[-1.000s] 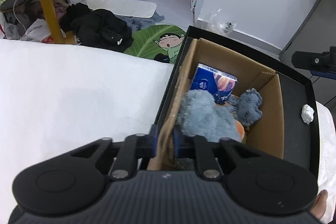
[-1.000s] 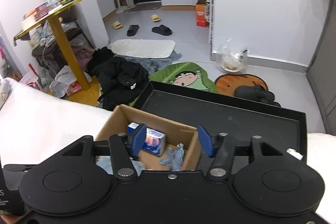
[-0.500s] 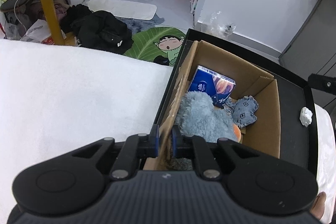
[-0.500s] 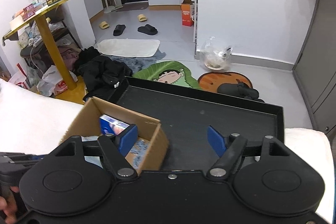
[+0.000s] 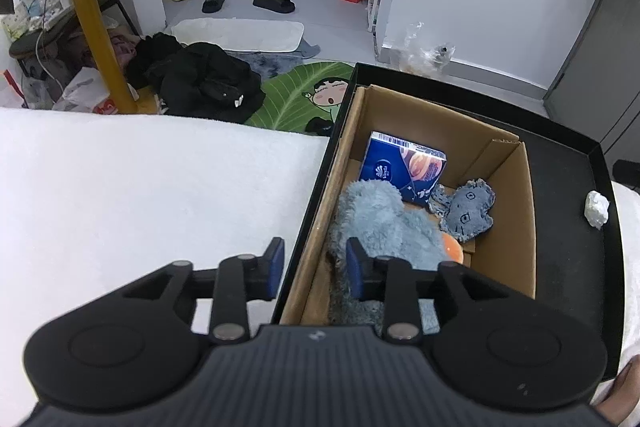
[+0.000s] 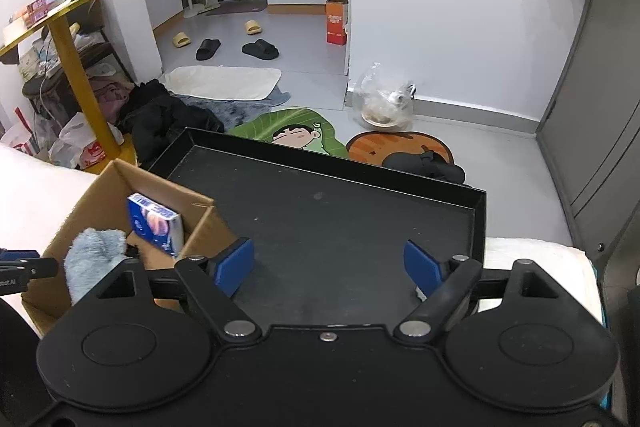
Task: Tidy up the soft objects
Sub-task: 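Move the right gripper to the white cloth bundle and grasp it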
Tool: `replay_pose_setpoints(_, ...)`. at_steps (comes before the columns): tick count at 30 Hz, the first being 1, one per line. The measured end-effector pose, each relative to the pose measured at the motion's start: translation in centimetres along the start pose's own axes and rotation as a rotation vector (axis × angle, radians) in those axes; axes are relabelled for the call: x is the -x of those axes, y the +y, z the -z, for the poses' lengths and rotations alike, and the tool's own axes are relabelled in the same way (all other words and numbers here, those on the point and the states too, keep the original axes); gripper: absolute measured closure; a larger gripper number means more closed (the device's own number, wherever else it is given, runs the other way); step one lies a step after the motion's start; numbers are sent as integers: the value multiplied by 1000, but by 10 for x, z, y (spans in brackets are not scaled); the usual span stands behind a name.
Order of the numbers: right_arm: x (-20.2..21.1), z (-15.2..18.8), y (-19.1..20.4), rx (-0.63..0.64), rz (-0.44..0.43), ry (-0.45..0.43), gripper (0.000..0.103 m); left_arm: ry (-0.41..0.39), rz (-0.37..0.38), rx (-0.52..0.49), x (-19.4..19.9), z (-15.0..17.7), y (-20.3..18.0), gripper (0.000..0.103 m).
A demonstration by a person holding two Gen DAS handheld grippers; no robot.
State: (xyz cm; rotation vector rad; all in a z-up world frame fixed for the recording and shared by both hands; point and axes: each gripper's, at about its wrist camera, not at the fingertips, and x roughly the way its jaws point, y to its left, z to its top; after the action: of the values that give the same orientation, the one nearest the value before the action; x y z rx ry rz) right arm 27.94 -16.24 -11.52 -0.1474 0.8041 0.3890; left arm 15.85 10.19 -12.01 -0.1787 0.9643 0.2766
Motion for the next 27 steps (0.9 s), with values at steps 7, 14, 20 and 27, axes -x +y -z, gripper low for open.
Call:
replay_pose_setpoints(7, -10, 15, -37, -24, 23, -18, 20, -12, -46, -14, 1, -1, -5, 64)
replay_pose_setpoints(14, -24, 41, -67, -101, 38, -51, 20, -29, -94, -41, 0, -1, -10, 64)
replay_pose_setpoints(20, -29, 45, -91, -223, -23, -98, 20, -26, -124, -58, 0, -1, -15, 63)
replay_pose_setpoints(27, -49, 51, -98, -165, -7, -97, 21, -48, -112, -83, 5, -1, -22, 63)
